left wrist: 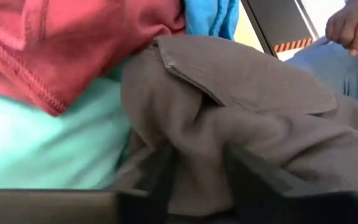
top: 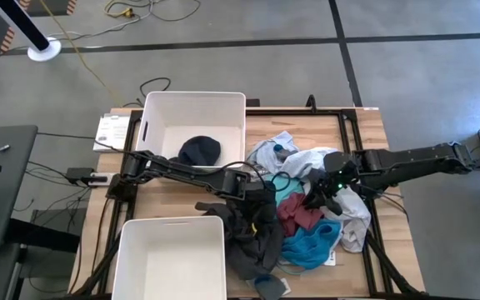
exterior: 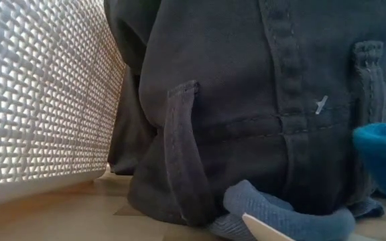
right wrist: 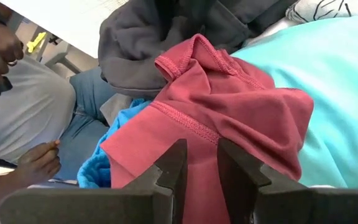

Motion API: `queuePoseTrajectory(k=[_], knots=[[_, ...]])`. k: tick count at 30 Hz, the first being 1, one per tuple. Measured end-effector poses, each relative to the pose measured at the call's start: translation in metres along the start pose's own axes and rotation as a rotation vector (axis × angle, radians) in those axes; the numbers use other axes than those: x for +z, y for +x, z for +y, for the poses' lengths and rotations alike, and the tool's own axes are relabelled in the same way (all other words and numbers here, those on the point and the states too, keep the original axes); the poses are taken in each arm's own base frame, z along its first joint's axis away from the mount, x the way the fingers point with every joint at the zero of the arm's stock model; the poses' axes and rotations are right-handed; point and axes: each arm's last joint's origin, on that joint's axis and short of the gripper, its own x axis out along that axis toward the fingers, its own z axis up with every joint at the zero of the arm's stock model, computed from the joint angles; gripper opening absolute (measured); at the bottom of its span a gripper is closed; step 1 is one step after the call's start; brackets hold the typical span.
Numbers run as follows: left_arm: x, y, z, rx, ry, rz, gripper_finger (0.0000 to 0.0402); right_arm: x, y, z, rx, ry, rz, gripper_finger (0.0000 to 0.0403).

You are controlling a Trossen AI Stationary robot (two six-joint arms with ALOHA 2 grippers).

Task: Sort clothes
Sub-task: Put the black shorts into the top white laundry bin

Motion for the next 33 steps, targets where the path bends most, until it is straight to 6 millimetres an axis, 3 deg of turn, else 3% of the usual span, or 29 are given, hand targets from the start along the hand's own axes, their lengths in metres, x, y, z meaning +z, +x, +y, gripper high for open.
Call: queuePoseTrajectory(k=[4,11,15,21,28,33], knots=[[0.0,0.0,0.0,-0.003,0.056,-0.001,0.0017,0.0,0.0,0.0,0.0,0.0,0.0,0.0107],[0.001,-0.003,-0.001,0.006,0.085,0.0,0.0004,0.0,0.0,0.0,0.0,0.0,0.0,0.0107],[0.01,-0.018,-0.005,0.048,0.109,0.007,0.0003,0.0,0.0,0.0,-0.001,0.001,0.0,0.0107],[0.038,-0.057,-0.021,0.15,0.189,-0.014,0.0002,0.0,0.0,0.0,0.0,0.001,0.0,0.0107],[0.07,-0.123,-0.045,0.337,0.243,-0.065,0.0001,0.0,0.0,0.0,0.0,0.0,0.0,0.0107],[0.07,-0.165,-0.058,0.466,0.242,-0.13,0.0001,0.0,0.0,0.0,0.0,0.0,0.0,0.0107]])
